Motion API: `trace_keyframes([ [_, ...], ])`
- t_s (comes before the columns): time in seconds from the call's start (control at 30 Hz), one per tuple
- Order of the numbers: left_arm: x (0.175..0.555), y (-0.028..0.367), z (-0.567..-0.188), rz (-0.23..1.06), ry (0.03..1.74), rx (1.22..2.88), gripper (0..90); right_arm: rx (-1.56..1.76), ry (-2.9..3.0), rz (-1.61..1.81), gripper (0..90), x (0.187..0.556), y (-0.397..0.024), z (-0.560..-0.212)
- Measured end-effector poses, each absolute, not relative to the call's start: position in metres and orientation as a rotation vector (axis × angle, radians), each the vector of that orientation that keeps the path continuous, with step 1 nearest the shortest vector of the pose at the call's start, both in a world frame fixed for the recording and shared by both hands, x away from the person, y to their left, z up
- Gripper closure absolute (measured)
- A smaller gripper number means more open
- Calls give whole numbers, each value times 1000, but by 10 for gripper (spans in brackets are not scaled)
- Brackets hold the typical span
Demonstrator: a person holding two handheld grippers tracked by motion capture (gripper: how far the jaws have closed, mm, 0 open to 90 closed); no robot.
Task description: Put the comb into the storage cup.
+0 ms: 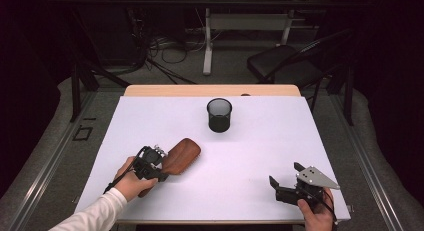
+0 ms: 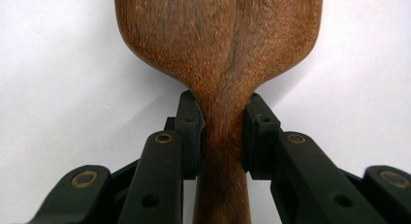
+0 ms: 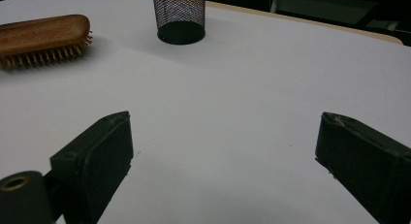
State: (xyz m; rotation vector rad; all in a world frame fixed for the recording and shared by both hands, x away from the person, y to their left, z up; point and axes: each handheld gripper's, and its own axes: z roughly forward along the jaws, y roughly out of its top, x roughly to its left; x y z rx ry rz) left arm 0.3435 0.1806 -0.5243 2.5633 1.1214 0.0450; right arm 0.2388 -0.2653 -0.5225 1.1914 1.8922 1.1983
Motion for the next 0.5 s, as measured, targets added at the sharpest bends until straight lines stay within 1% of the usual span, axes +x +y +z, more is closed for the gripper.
trace_keyframes([
  [0.2,344,181,-521,63,1111,2543,726,1194,1893,1198,62,239,-266,-522],
  [0.5,345,187,-517,50,1117,2467,727,1193,1891,1200,62,239,-265,-523],
])
